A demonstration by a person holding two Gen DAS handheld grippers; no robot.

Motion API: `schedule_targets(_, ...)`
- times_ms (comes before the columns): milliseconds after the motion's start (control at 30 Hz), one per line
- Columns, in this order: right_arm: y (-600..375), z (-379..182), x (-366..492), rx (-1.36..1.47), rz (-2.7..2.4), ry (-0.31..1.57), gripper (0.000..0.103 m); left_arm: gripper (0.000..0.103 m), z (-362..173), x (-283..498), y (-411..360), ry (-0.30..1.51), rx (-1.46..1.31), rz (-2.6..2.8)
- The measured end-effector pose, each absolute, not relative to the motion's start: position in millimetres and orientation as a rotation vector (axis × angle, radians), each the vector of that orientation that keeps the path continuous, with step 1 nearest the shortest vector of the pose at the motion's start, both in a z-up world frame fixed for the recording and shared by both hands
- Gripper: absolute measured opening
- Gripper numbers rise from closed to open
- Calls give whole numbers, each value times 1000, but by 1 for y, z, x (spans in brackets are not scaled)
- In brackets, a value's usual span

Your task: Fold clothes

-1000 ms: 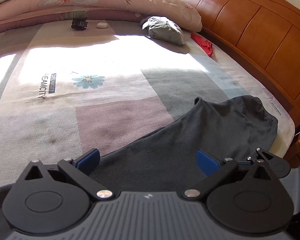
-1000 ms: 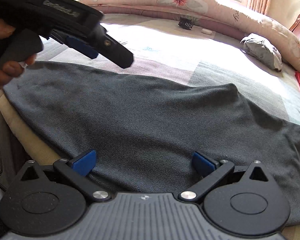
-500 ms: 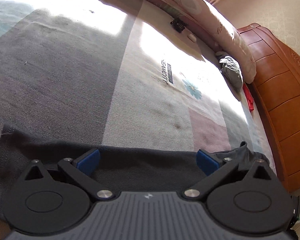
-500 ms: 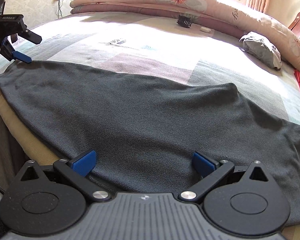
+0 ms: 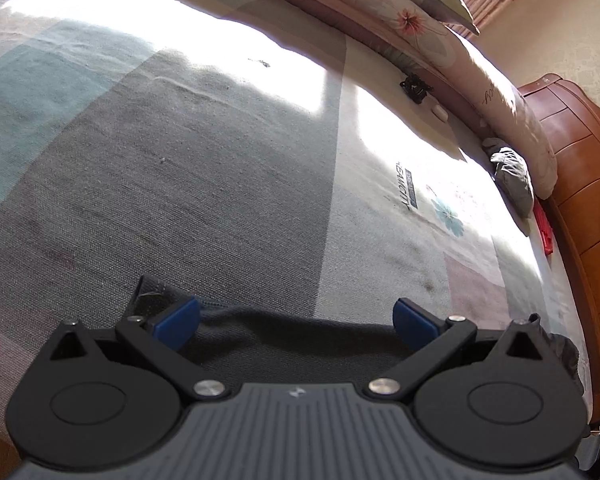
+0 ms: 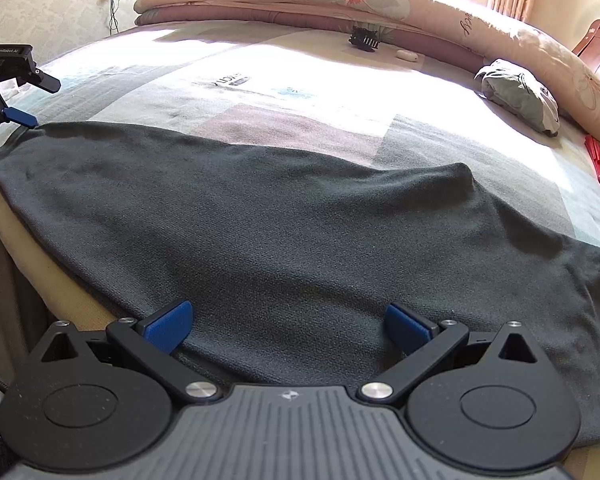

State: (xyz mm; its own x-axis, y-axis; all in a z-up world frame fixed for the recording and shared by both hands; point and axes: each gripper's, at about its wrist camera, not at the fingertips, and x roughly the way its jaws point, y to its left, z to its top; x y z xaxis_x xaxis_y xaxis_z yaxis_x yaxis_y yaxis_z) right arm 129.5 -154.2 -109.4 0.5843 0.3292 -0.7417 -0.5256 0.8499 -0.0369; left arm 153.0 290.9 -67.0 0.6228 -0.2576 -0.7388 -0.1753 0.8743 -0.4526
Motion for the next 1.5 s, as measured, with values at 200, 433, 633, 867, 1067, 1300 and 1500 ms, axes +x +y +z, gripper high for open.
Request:
schedule_targets(200, -154, -109, 129, -264, 505, 804, 103, 102, -78, 140, 291, 967, -442, -23)
schedule_targets(433, -154, -109, 129, -265, 504, 805, 103, 102, -68, 137, 308, 873, -558, -44)
schedule_targets(633, -152, -109, 130, -268, 498, 809, 103, 101, -88, 162, 300, 950, -486, 36)
schedule_targets(867, -152, -109, 130, -267, 497, 810, 103, 101, -65, 136, 300, 873, -496, 10)
schedule_targets(1067, -153, -109, 130, -266, 498, 807, 103, 101, -80, 98, 293, 891, -560, -19)
schedule_targets(1300, -152, -108, 131, -270, 498, 811, 103, 101, -83, 68, 293, 866, -594, 17)
schedule_targets(1500, -142, -94, 135, -300, 512, 846, 103, 101, -69, 53, 302, 783, -652, 40)
